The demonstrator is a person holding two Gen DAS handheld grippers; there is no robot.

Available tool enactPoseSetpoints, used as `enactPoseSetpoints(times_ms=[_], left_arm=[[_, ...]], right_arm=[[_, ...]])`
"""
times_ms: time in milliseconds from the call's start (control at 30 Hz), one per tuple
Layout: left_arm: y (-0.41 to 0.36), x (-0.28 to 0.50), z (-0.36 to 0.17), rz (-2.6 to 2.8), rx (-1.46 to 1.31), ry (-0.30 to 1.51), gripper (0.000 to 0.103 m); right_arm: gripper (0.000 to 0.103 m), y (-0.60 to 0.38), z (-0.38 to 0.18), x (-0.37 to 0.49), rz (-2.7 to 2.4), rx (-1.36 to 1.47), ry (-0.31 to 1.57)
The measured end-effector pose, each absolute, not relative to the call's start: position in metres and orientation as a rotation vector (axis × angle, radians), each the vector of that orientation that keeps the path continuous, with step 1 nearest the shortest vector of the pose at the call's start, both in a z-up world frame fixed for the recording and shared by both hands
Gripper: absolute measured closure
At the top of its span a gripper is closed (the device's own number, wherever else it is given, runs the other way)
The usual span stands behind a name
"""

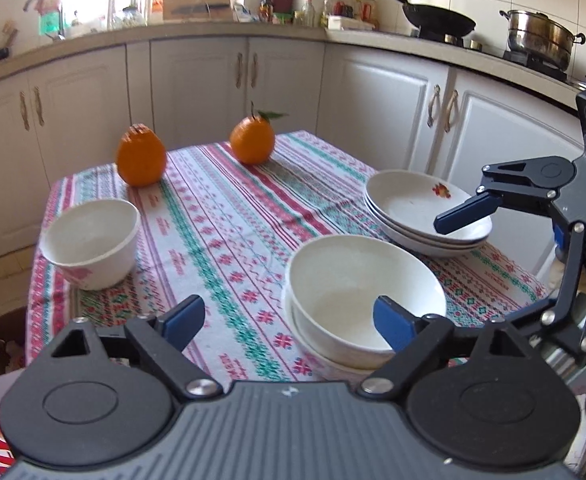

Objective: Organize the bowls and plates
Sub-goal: 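Open the left gripper and withdraw it from the bowl, then move the right gripper to the pink-patterned white bowl and close on its rim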

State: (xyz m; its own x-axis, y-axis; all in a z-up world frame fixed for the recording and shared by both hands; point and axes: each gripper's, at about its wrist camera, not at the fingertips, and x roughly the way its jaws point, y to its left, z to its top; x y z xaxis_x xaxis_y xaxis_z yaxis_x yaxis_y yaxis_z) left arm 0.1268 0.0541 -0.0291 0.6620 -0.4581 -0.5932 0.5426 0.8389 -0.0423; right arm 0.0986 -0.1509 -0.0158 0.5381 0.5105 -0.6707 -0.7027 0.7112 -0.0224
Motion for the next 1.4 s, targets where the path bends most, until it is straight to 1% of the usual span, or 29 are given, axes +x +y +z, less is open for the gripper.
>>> enactPoseSetpoints(times_ms=[333,467,700,1067,1400], left_arm=[[0.1,0.146,-0.024,-0.448,0.157,0.612,0.007],[0.116,0.159,-0.025,-0.411,0.188,0.588,0.004],[0.138,0.193,-0.034,-0.368,0.193,0.593,0.003],[0.152,0.251,-0.065,-0.351,0.158,0.635,0.003],[0.147,0.261,-0.076,-0.377,0.209,0.617,0.004]], right_arm=[[0.0,-0.128,0.01,0.136,0.72,-0.347,0.691],[0.0,-0.113,0.022,0.163,0.73,-0.362,0.702],[0.0,-0.081,0.034,0.214,0.744,-0.386,0.726],[0.0,-0.026,0.02,0.298,0.805,-0.42,0.833],[0.0,0.008,-0.003,0.339,0.854,-0.435,0.892]])
